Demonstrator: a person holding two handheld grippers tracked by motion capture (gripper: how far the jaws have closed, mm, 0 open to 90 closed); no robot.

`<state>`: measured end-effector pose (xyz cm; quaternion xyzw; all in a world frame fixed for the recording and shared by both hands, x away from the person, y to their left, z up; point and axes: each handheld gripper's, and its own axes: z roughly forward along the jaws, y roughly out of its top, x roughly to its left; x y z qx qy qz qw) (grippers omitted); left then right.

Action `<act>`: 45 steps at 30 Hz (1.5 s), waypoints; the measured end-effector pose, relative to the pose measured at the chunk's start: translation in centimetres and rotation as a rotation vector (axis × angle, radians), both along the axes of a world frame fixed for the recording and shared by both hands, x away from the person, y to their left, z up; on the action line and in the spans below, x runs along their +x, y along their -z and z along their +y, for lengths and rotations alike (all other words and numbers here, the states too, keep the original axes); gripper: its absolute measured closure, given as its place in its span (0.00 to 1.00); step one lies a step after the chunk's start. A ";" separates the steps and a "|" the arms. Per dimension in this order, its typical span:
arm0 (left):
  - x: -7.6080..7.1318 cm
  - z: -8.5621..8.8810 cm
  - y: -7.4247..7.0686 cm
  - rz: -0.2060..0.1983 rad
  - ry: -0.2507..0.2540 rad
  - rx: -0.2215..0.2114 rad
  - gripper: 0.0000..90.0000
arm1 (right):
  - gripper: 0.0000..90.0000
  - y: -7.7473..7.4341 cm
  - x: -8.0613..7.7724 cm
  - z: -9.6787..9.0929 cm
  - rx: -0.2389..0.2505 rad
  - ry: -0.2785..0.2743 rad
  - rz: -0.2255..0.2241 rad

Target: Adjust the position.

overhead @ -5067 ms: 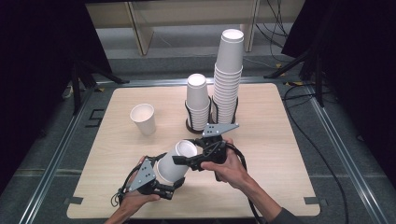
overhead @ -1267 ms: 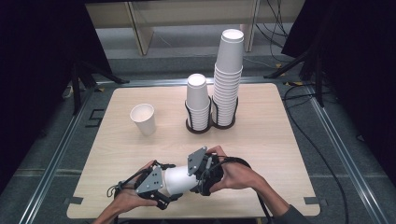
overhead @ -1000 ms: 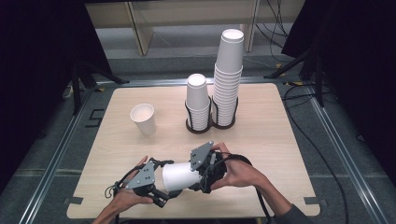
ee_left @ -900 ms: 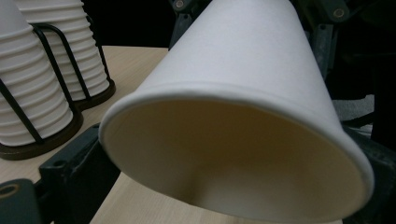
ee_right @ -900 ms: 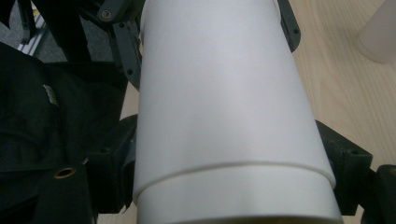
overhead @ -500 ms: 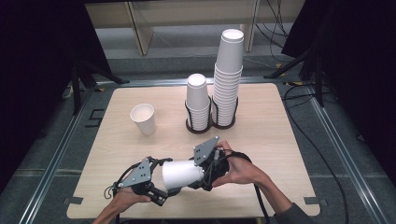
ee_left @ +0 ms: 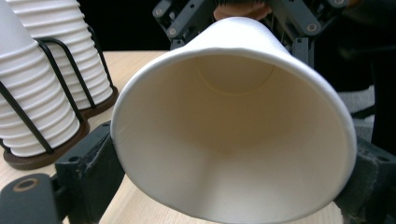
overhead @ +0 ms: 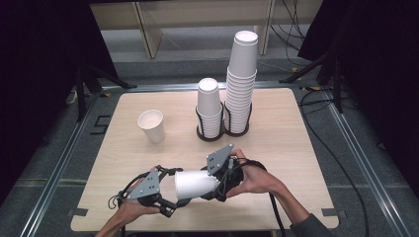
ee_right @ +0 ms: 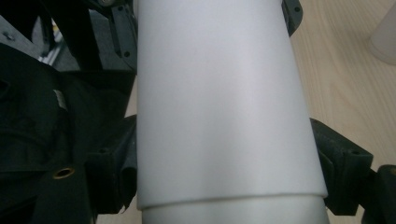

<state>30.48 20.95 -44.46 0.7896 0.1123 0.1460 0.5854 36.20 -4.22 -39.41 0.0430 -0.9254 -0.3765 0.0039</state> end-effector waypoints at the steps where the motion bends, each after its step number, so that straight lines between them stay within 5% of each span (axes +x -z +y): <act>1: -0.1 0.0 -0.1 0.006 -0.007 0.026 0.11 | 0.24 0.0 -0.2 0.1 -0.019 0.009 -0.005; 9: -0.2 -0.6 0.2 0.024 -0.025 0.152 0.11 | 0.21 0.2 -1.6 1.6 -0.170 0.029 -0.134; 12: -0.3 -1.0 0.1 0.026 -0.030 0.180 0.11 | 0.21 0.5 -1.7 2.3 -0.221 -0.007 -0.226; 26: -0.5 -1.4 -0.1 0.041 -0.039 0.236 0.11 | 0.23 1.8 -2.1 3.6 -0.274 -0.013 -0.264; 28: -0.4 -1.2 -0.1 0.039 -0.042 0.223 0.10 | 0.23 1.8 -2.1 3.6 -0.267 -0.013 -0.258; 30: -0.3 -0.9 0.0 0.053 -0.043 0.164 0.08 | 0.23 1.7 -2.0 3.4 -0.238 -0.013 -0.238; 36: 0.2 0.1 -0.2 0.076 -0.075 -0.066 0.05 | 0.24 0.9 -1.2 2.0 -0.074 0.037 -0.119; 40: 0.3 0.5 -0.3 0.106 -0.095 -0.142 0.05 | 0.24 0.4 -0.5 1.0 0.034 0.047 -0.061; 45: 0.2 0.6 -0.3 0.136 -0.121 -0.223 0.04 | 0.24 0.4 -0.1 0.7 0.104 0.058 -0.015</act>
